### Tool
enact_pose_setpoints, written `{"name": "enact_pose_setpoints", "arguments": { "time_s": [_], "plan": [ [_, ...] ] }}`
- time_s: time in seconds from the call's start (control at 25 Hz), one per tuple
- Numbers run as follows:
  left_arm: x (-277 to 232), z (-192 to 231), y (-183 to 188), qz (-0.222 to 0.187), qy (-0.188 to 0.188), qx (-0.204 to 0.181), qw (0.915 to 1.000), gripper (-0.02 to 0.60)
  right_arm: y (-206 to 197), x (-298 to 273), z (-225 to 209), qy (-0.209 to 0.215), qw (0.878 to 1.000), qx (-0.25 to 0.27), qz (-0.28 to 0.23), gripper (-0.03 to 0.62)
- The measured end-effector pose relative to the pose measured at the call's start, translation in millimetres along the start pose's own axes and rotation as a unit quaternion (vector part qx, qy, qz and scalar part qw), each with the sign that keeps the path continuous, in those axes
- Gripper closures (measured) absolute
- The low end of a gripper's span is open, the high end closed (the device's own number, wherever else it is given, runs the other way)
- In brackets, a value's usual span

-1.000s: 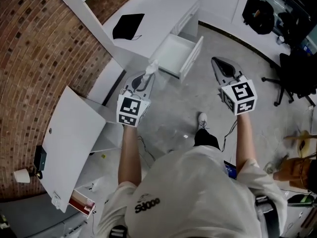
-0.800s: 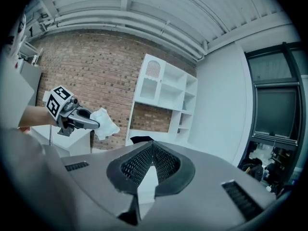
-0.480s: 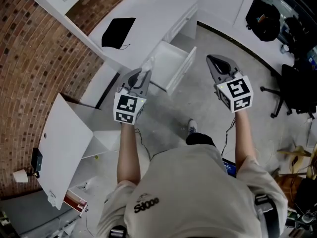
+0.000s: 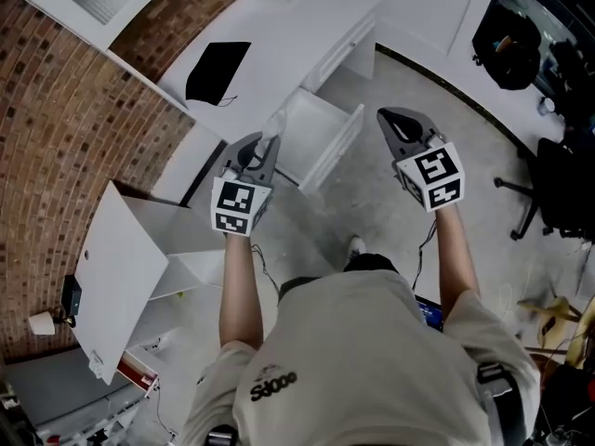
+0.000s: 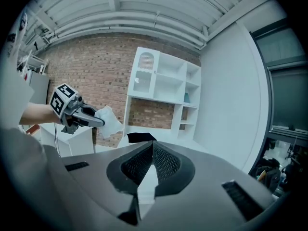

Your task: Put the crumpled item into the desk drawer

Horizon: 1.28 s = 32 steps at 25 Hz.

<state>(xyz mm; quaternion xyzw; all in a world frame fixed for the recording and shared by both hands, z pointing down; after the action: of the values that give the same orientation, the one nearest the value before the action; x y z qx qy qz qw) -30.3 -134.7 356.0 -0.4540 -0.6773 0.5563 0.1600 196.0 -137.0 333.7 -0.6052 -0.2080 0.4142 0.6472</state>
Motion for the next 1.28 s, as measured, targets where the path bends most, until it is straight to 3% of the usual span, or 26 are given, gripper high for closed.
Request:
{"name": "enact_pose_setpoints", "arguments": {
  "time_s": [0.24, 0.56, 0.84, 1.28],
  "plan": [
    [-30, 2, -5, 0.024, 0.002, 0.009, 0.9997, 0.53, -14, -22, -30, 0.01, 1.0, -0.01, 0.02, 0.589],
    [-68, 12, -11, 0.036, -0.001, 0.018, 0.9992, 0.529, -28, -49, -70, -0.011, 0.999, -0.044, 0.029, 0.589],
    [-110, 27, -34, 0.046, -0.028, 0.03, 0.9981, 0.53, -40, -72, -78, -0.013, 0.998, -0.05, 0.04, 0.589],
    [-198, 50, -96, 0.082, -0.1, 0.04, 0.9908, 0.53, -78, -110, -93, -0.071, 0.989, -0.102, 0.084, 0.589]
  ]
}}
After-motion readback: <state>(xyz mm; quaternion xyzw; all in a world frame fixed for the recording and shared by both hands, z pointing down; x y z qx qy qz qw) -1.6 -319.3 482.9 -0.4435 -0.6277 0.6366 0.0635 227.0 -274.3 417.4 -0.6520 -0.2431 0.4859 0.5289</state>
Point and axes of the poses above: the fingertips, and each gripper's own axes: x backward along the fingers, z to its left, y out of its top, the point moved 3 cm from there along x, backward along the fingers, and after that the axes turned 3 degrees about y, right-handed, at the moved point
